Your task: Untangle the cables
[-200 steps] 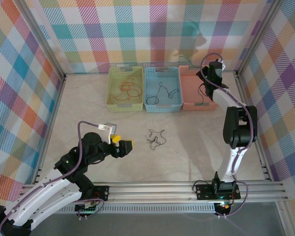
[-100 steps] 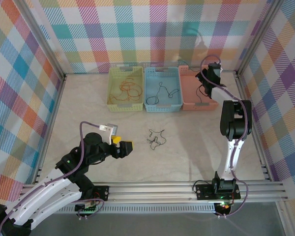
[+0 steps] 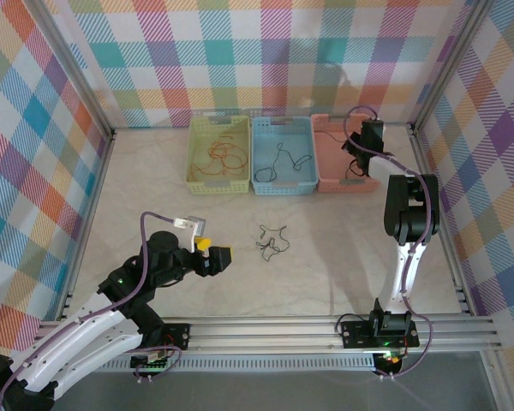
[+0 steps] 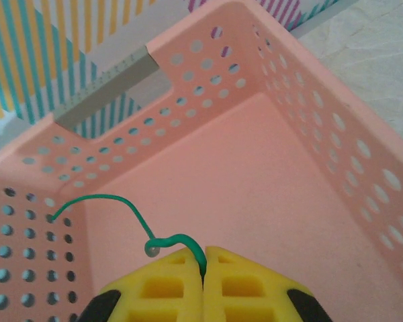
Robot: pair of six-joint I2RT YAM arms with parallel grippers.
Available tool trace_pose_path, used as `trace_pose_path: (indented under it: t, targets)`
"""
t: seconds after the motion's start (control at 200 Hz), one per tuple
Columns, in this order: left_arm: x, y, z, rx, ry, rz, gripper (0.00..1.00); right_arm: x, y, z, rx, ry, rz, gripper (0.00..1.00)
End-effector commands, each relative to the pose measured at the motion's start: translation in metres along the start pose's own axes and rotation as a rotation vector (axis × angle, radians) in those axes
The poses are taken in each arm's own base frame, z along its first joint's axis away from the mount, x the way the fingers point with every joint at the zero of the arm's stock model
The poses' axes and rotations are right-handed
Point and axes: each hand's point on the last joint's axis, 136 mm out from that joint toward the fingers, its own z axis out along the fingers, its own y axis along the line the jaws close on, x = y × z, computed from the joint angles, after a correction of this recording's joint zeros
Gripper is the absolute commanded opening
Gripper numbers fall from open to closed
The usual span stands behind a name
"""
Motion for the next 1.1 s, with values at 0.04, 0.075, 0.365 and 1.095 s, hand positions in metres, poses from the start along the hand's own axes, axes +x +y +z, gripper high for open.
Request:
trace_pose_path:
  t: [0.04,0.075,0.365,1.095]
  targets:
    - [0.001,-0.002,0.001,0.013,0.002,0.018,0.85,0.002,-0.018,-0.002,0.095,0.031,-0.105,0.00]
    - [0.001,-0.002,0.001,0.011,0.000,0.017,0.85,0.003,-0.021,-0.003,0.106,0.035,-0.106,0.01]
    - [0.002,-0.002,0.003,0.010,0.011,0.018,0.86,-0.001,0.015,-0.005,-0.076,0.058,-0.106,0.41]
    - [0.023,-0.004,0.093,-0.038,0.270,-0.166,0.78,0.036,0.110,-0.244,-0.418,-0.155,-0.178,0.54]
